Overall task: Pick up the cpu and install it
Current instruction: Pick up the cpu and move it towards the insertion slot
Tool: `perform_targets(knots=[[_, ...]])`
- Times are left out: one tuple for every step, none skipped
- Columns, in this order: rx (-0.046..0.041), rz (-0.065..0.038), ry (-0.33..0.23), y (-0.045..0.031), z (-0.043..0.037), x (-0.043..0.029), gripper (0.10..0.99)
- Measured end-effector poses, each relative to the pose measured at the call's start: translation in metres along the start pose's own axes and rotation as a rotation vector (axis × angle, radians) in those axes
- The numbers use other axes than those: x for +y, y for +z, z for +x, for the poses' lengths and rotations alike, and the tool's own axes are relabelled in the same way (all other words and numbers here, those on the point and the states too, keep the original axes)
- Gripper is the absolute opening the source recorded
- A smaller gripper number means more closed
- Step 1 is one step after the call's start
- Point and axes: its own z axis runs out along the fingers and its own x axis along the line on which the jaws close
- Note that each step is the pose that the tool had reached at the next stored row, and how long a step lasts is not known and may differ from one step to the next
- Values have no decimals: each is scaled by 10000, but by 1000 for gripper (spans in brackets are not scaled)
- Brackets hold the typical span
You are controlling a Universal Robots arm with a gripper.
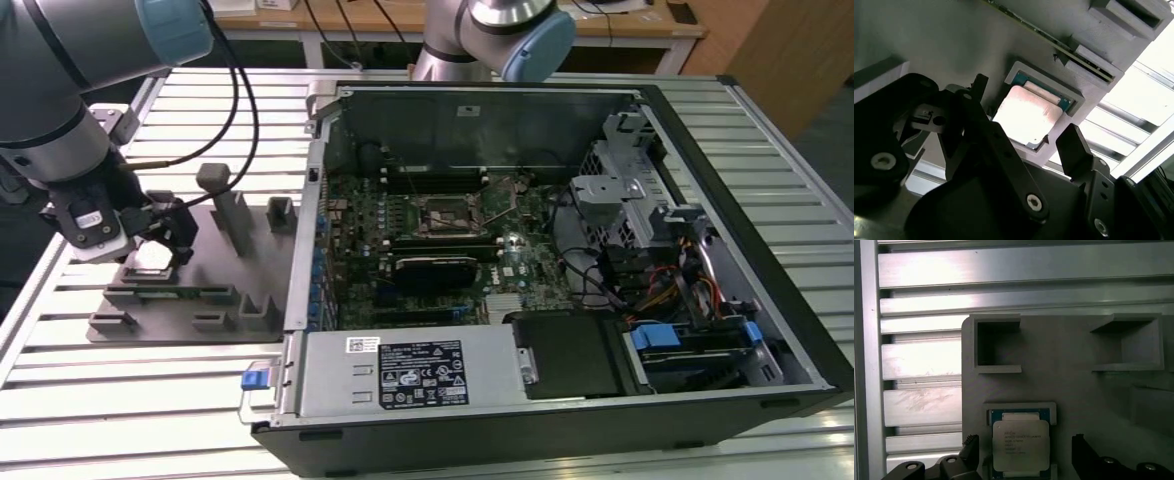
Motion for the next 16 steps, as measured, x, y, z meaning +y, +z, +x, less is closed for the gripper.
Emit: perform_targets(knots=[[0,0,0,1,0,0,824],[-1,0,0,1,0,0,824],[-1,0,0,2,0,0,824],[-1,1,0,2,0,0,808],[-2,1,0,3,0,0,808],[-1,3,0,4,0,0,808],[-1,7,-1,6,0,0,741],[-1,7,0,6,0,0,600],[-1,7,0,7,0,0,545],[-1,8,0,7,0,0,545],[-2,8,0,8,0,0,545],[-2,8,0,8,0,0,545],[-2,9,0,8,0,0,545],[-1,10,0,8,0,0,545],[-2,9,0,9,0,0,545],[-2,10,0,9,0,0,545]])
